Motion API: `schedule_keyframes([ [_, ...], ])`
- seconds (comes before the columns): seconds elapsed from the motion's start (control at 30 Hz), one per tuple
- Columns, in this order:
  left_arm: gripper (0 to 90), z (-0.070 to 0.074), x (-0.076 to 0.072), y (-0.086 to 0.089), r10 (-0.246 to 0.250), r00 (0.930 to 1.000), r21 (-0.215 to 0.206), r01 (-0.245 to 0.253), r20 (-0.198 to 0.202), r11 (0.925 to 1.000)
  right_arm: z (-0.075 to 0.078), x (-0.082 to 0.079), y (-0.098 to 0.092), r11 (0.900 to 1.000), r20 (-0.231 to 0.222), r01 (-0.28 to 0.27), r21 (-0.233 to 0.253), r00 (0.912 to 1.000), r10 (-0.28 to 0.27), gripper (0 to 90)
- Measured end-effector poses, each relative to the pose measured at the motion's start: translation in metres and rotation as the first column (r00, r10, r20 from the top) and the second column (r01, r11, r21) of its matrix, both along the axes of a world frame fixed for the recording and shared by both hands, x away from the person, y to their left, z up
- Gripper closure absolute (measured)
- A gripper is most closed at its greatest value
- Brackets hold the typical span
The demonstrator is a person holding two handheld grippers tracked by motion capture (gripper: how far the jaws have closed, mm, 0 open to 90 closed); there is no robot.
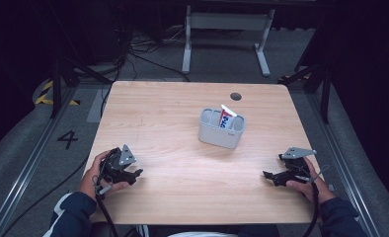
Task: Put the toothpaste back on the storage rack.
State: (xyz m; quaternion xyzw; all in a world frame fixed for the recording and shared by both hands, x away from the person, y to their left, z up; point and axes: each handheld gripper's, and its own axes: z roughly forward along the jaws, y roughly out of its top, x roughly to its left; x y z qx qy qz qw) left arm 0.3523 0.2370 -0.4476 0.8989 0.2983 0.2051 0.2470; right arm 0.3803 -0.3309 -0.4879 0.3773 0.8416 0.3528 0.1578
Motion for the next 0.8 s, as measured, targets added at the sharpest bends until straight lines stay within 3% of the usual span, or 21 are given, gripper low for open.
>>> schedule_keyframes([
  [0.27, 27.8, -0.012, -0.006, 0.017, 0.017, 0.9995, -0.065, -0.019, -0.026, 0.9977, 0.0, 0.0, 0.0, 1.0, -0.002, -0.002, 0.001, 1.0, 0.002, 0.5],
  [0.4, 26.9, -0.021, -0.008, 0.027, 0.035, 0.998, -0.109, -0.041, -0.052, 0.9932, 0.0, 0.001, 0.0, 1.0, -0.002, -0.006, -0.002, 1.0, 0.006, 0.5],
  [0.53, 25.5, -0.024, -0.01, 0.035, 0.045, 0.9976, -0.151, -0.053, -0.053, 0.9871, 0.0, 0.001, 0.0, 1.0, -0.002, -0.006, -0.002, 1.0, 0.006, 0.5],
  [0.67, 23.8, -0.028, -0.01, 0.039, 0.057, 0.9955, -0.203, -0.072, -0.076, 0.9766, 0.0, 0.001, 0.0, 1.0, -0.002, -0.006, -0.001, 1.0, 0.006, 0.5],
  [0.8, 20.4, -0.034, -0.012, 0.046, 0.078, 0.9935, -0.274, -0.098, -0.082, 0.9568, 0.0, 0.001, 0.0, 1.0, -0.002, -0.007, -0.001, 1.0, 0.007, 0.5],
])
